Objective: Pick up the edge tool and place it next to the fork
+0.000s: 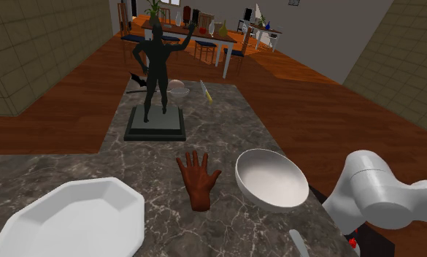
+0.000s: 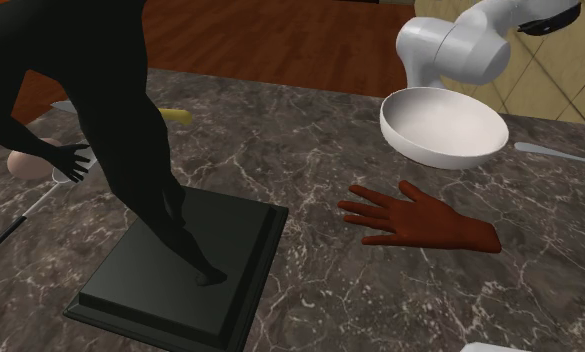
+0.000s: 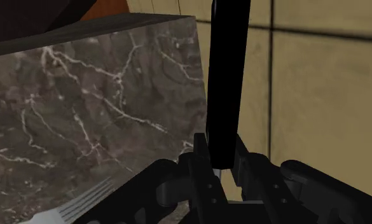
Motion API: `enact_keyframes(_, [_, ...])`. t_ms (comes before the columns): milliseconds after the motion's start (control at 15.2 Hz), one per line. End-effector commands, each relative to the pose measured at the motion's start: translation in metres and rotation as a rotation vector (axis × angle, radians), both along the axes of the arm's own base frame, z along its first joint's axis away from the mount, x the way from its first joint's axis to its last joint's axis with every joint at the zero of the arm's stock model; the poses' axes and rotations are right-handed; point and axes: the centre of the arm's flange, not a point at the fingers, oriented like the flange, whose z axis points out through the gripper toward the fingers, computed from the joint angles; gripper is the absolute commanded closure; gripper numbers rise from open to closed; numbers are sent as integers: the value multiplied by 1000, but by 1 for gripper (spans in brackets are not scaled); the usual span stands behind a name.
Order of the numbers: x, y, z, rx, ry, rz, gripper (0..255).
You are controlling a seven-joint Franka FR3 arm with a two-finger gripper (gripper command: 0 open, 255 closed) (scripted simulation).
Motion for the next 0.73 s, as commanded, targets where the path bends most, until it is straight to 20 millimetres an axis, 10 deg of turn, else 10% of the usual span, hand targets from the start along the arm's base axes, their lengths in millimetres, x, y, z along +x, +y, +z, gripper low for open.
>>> enact_keyframes(0, [17,1,-31,-178,-234,-87,255])
enact_keyframes(462, [17,1,-31,-178,-234,-87,255])
enact_keyframes(528, [17,-1,-32,-178,-234,-88,0])
enact_keyframes(660, [21,0,-24,-180,-233,-85,0])
